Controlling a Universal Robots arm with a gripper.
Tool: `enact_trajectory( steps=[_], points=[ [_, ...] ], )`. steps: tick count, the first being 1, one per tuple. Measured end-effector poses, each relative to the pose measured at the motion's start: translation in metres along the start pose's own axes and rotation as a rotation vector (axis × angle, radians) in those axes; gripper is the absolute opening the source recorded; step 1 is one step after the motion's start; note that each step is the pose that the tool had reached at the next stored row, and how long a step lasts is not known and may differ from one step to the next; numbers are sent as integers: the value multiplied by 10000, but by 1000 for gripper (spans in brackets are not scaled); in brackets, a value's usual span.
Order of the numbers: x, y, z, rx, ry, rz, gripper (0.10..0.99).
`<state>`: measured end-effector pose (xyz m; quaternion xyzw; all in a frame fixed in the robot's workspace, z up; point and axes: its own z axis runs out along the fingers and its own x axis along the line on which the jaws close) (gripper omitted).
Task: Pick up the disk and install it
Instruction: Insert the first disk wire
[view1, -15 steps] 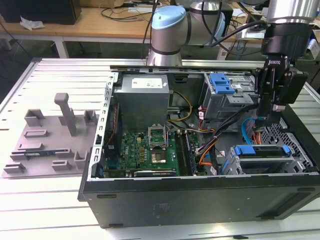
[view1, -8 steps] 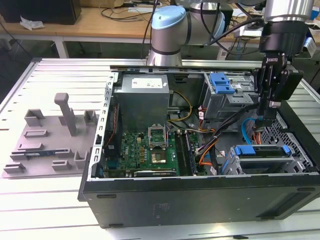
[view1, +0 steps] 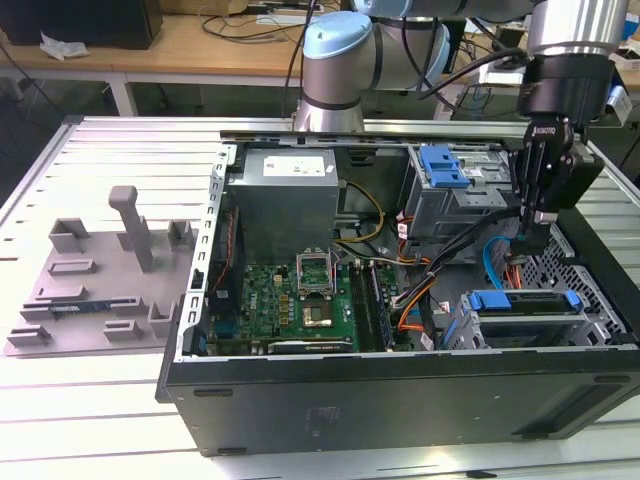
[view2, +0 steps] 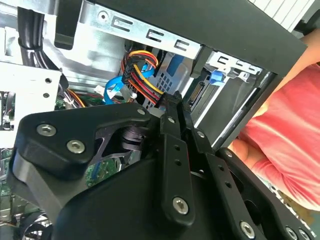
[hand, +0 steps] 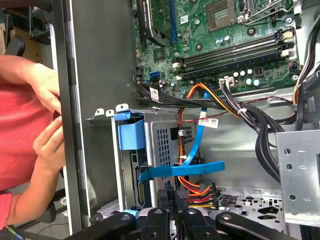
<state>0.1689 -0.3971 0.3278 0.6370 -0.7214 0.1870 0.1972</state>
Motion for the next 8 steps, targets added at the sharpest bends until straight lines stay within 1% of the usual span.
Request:
enact_trajectory(
  steps=[1,2,3,5,6,7,8],
  points=[
    [16,-2,5,-7,-71,-3,165],
    [53,-7,11,-23,-265,-9,165],
    [74,-9,15,-33,-378,-12,165],
    [112,-14,22,-48,-542,-18,165],
    [133,-16,29,-54,-603,-20,165],
    [170,-21,39,-66,-707,-25,165],
    [221,-27,52,-84,-873,-34,165]
  ],
)
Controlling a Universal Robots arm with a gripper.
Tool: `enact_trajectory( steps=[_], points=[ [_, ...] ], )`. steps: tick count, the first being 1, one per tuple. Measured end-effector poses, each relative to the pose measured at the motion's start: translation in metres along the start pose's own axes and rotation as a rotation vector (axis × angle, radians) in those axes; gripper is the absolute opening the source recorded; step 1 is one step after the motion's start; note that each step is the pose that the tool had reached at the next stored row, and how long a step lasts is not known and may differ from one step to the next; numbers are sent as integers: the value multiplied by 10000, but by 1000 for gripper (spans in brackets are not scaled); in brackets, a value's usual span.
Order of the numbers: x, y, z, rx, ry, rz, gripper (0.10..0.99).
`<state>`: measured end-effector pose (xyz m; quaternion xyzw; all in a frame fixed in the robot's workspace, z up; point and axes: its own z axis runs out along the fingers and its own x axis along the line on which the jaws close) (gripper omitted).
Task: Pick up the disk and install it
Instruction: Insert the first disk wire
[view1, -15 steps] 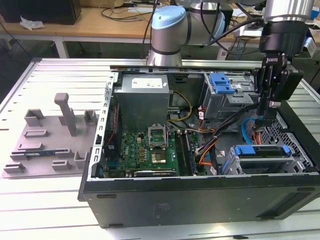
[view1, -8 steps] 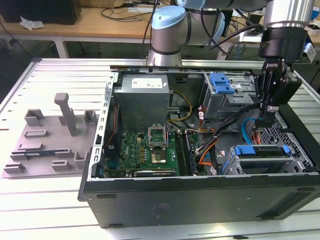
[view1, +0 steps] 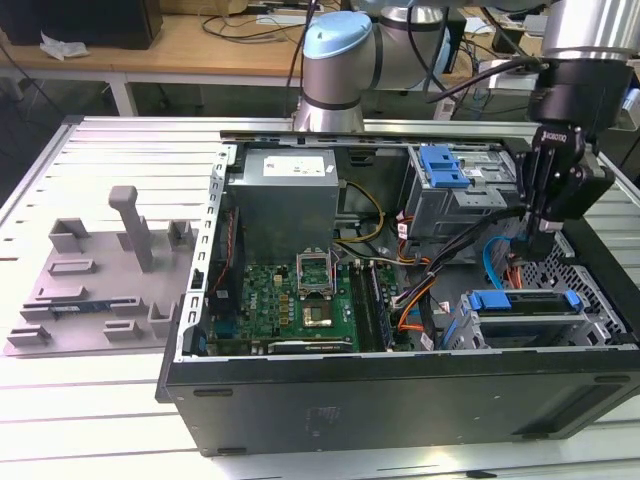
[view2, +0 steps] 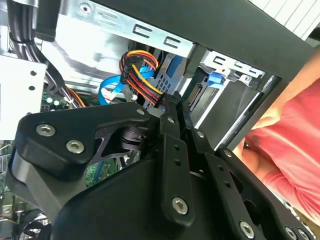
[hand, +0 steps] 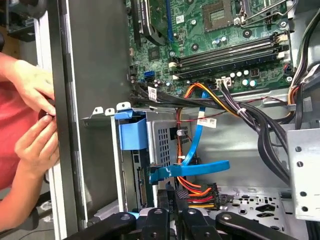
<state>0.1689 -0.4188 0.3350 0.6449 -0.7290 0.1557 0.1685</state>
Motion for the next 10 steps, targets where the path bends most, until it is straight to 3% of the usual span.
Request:
enact_trajectory(
  steps=[3,7,10],
  points=[
    [129,-15,22,-25,-314,-8,165],
    [200,-24,33,-23,-502,-6,165],
    [275,-33,49,-20,-869,-2,165]
  ],
)
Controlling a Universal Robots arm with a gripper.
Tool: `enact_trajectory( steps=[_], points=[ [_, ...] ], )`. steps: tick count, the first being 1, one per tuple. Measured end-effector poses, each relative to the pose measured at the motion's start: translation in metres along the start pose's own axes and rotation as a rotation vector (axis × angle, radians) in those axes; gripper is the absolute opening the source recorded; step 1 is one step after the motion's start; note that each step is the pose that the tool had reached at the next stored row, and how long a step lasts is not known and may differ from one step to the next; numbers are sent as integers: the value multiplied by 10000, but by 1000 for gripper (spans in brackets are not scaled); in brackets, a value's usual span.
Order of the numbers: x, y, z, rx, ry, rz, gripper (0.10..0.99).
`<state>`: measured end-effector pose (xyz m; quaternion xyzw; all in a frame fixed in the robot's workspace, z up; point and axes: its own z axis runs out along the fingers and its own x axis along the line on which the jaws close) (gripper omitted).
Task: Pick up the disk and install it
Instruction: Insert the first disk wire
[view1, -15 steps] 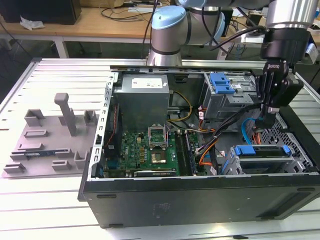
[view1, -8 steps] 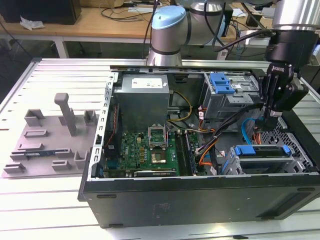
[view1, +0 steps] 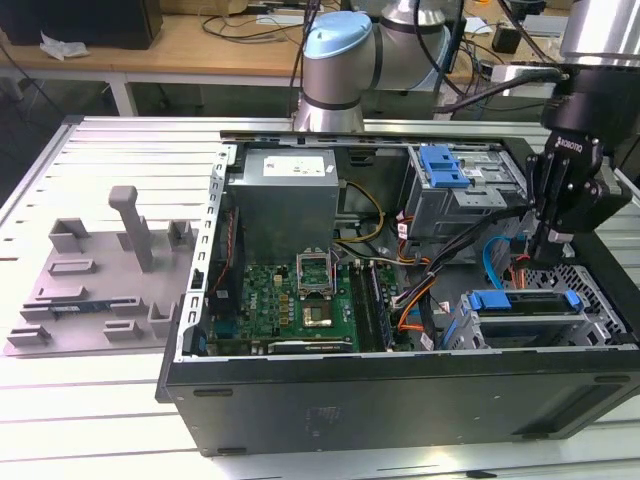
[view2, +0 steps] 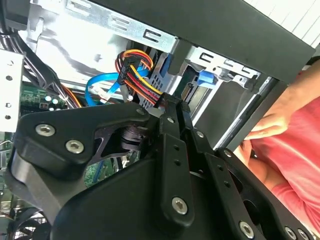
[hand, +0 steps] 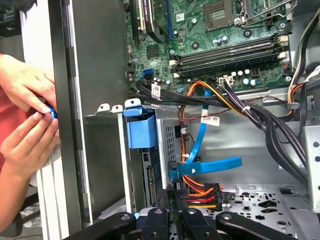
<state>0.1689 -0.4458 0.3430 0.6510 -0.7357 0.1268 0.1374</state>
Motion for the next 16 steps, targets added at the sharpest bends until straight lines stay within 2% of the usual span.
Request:
enact_trajectory(
  steps=[2,3,6,9,12,13,14,16],
  points=[
    [37,-5,3,2,-150,1,165],
    [58,-7,8,2,-189,1,165],
    [155,-19,13,6,-203,-8,165],
    [203,-21,-35,31,-216,-57,165],
    [231,-23,-74,83,-332,-122,165],
    [246,-24,-82,107,-442,-136,165],
    [260,-26,-78,126,-657,-132,165],
    [285,-29,-68,136,-944,-124,165]
  ],
)
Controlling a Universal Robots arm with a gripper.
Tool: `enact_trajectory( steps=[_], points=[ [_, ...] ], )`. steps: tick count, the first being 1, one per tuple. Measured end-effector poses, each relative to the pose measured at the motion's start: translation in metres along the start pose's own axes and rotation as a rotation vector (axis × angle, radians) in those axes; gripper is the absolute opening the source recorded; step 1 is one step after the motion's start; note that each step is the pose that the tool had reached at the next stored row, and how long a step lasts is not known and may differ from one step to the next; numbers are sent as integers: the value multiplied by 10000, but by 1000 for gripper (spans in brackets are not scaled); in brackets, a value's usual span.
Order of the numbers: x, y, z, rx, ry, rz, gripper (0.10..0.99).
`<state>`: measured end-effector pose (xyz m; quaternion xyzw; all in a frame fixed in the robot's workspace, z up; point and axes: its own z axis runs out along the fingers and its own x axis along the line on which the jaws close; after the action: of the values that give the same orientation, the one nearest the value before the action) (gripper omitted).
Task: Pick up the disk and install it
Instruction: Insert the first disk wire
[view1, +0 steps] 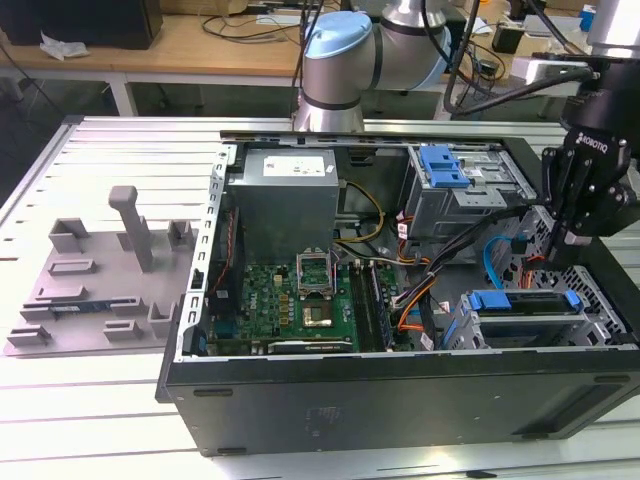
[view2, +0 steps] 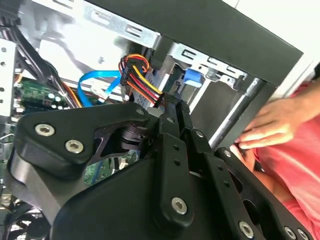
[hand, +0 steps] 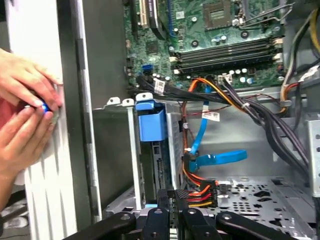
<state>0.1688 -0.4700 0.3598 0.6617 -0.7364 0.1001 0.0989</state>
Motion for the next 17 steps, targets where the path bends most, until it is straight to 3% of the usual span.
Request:
enact_trajectory(
  steps=[2,6,7,8,10,11,12,14,17],
  points=[
    [54,-2,16,4,-344,7,165],
    [142,6,41,1,-633,10,165],
    [170,10,49,1,-732,12,165],
    [202,15,58,2,-885,15,165],
    [224,19,65,2,-1049,15,165],
    [246,23,71,-2,-1202,11,165],
    [270,28,77,-5,-1291,11,165],
    [331,42,95,-16,-1438,11,165],
    [345,40,99,-19,-1442,10,165]
  ],
)
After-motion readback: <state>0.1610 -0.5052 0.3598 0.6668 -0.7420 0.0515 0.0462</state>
